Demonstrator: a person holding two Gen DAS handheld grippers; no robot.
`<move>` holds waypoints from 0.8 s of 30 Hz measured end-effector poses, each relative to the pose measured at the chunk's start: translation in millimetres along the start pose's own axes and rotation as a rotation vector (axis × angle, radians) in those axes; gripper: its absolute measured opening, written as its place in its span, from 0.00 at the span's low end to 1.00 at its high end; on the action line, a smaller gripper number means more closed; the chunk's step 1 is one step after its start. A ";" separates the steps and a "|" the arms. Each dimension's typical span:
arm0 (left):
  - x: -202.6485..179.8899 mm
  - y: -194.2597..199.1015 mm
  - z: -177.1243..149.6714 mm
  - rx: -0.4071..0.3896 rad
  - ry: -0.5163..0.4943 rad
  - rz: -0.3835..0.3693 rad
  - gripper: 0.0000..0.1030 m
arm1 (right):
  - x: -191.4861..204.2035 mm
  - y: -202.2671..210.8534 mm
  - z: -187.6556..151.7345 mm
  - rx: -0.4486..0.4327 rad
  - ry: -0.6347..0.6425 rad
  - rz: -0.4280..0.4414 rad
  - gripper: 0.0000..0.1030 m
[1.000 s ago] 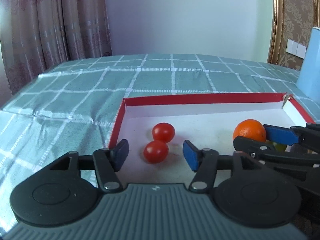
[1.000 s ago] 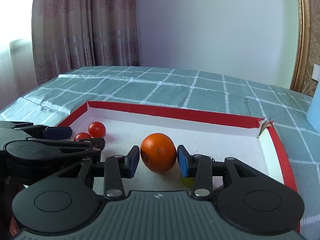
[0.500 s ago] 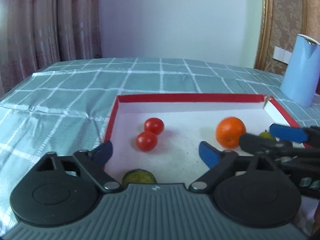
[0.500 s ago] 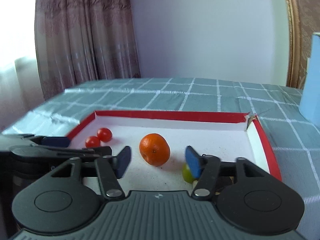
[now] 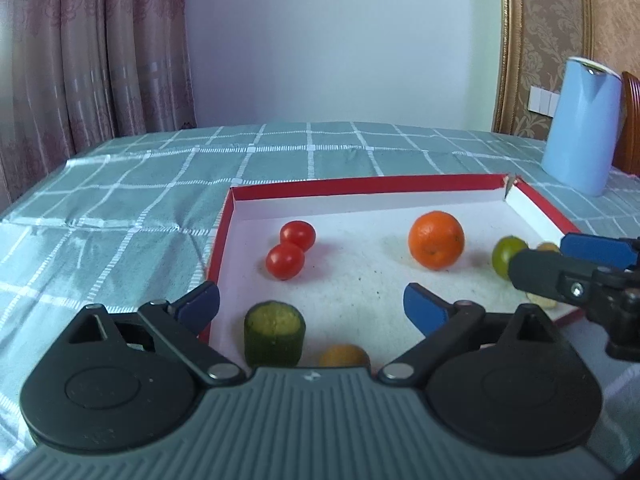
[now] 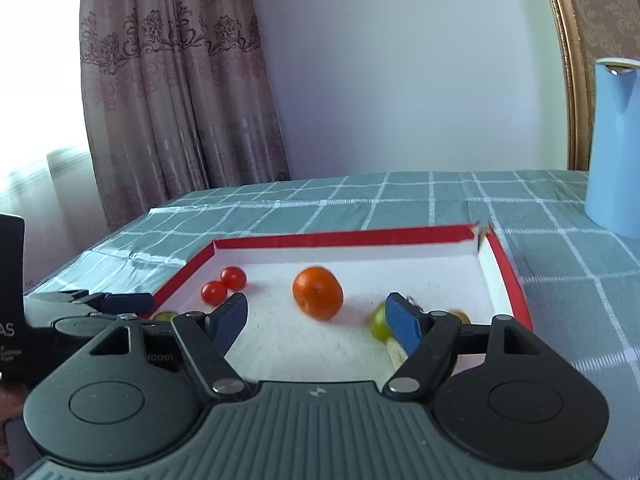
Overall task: Organize fruits
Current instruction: 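Lift both open grippers out of the tray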
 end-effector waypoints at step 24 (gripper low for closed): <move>6.2 51.0 -33.0 -0.059 0.066 -0.073 1.00 | 18.0 29.0 -41.6 0.053 0.079 0.051 0.80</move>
Point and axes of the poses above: each gripper's, at about its wrist camera, not at the fingertips, and y roughly against the way its jaws point, x to its left, z to its top, the point moved 7 cm from there along -y, roughly the way its jaws point, and after that the axes turned 9 degrees about -y, right-handed, at the moved point
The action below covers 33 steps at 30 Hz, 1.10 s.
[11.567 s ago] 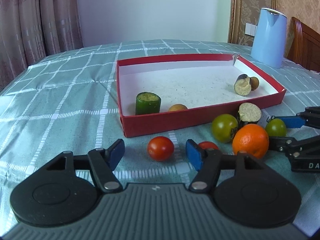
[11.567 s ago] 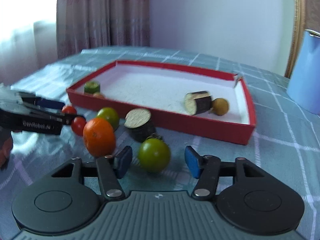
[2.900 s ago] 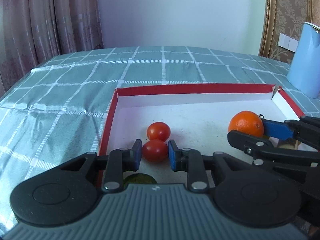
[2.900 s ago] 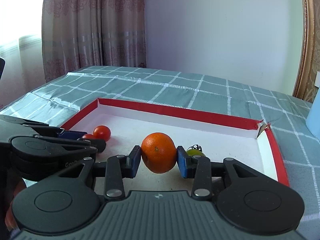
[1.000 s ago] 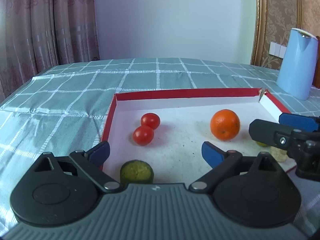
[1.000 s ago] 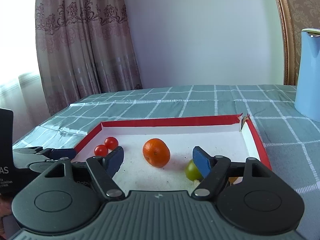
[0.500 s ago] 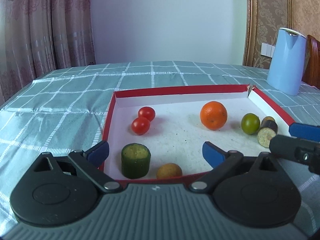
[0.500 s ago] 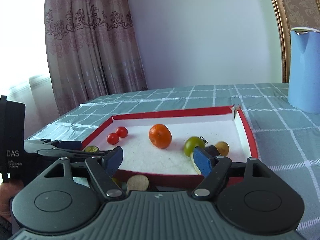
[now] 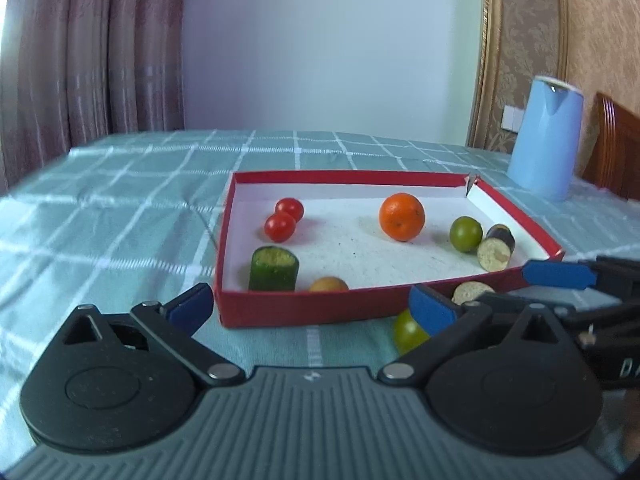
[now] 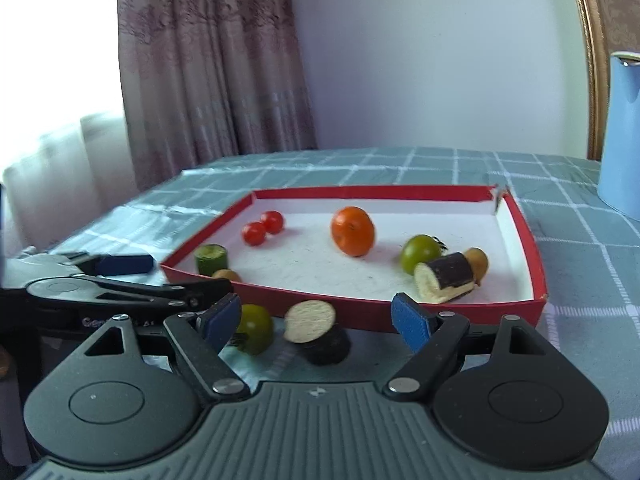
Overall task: Organize fruits
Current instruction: 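Lift both open grippers out of the tray, then grasp the dark eggplant slice with the right gripper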
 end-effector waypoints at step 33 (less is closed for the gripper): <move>-21.2 -0.8 -7.1 0.067 0.049 -0.065 1.00 | -39.8 -6.8 -13.3 0.101 -0.059 -0.213 0.39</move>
Point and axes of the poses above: each gripper's, at about its wrist camera, not at the fingertips, and y roughly against the way its jaws point, x to its left, z to its top, the point moved 7 cm from there along -y, roughly the way its jaws point, and after that the axes turned 9 degrees about -y, right-handed, at the moved point
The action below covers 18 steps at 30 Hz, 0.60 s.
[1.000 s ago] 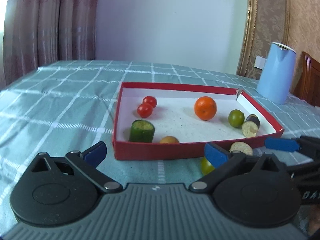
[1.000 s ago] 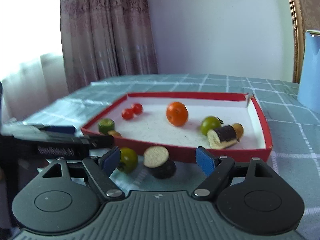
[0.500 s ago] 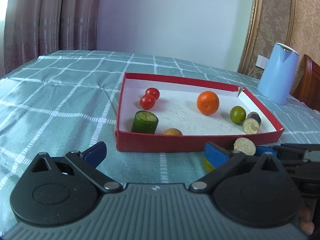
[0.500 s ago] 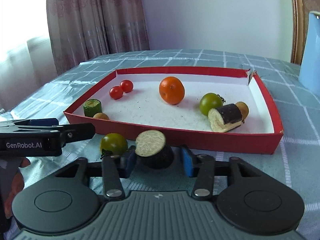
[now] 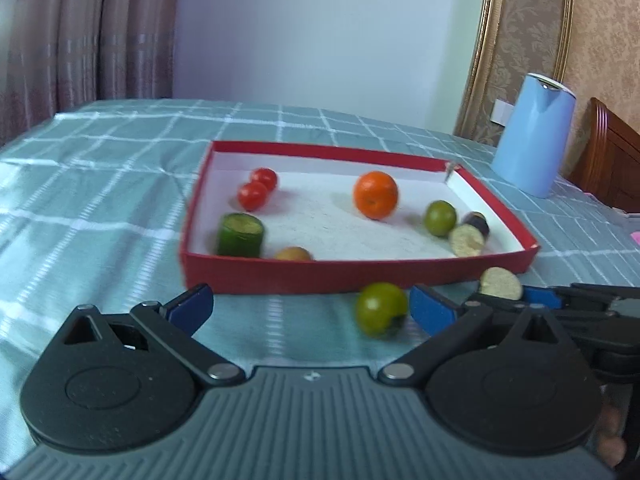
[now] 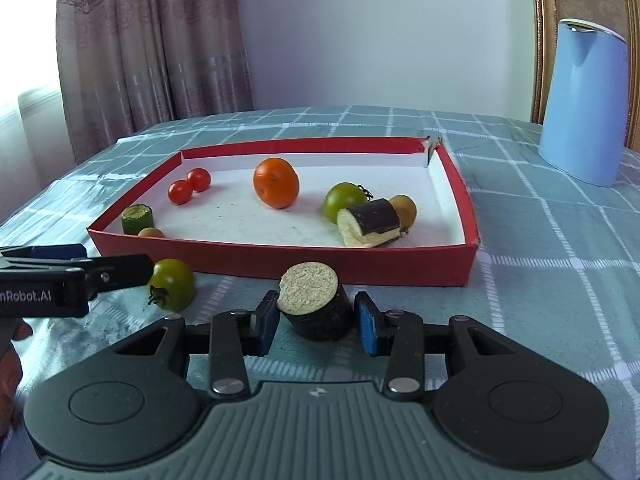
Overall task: Organize fruits
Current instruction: 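Grasp the dark eggplant slice with the right gripper, then close the left gripper around the green tomato beside the tray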
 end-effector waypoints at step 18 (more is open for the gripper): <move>-11.5 -25.0 -4.5 0.083 0.011 0.045 1.00 | -0.4 -0.3 0.1 0.005 0.003 -0.001 0.39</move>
Point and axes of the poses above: each gripper's, at about its wrist camera, not at the fingertips, and y roughly against the way its jaws point, x to its left, z to its top, the point moved 7 cm from there along -y, roughly the way its jaws point, and after that the axes turned 9 degrees about -y, right-handed, at the moved point
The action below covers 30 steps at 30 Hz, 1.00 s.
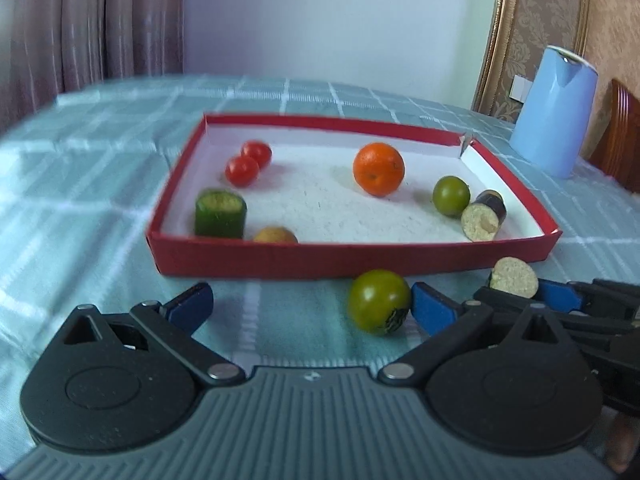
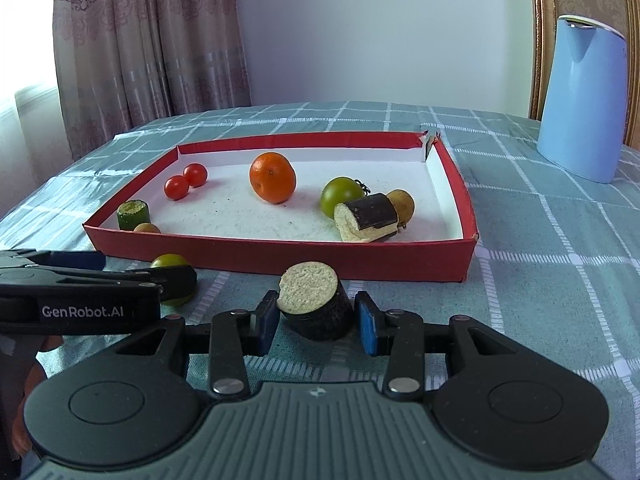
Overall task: Organize fruits
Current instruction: 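Close the left gripper around the green tomato beside the tray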
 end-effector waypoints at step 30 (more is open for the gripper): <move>-23.9 4.2 0.5 -0.017 -0.149 0.007 0.51 | -0.9 -1.0 1.1 -0.001 -0.003 -0.009 0.39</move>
Point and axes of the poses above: each gripper's, at about its wrist camera, not at the fingertips, and y roughly against the way its jaws point, x to its left, z to its top, the point moved 7 cm from there along -y, roughly the way its jaws point, and after that the axes turned 9 degrees about -y, right-handed, at the moved point
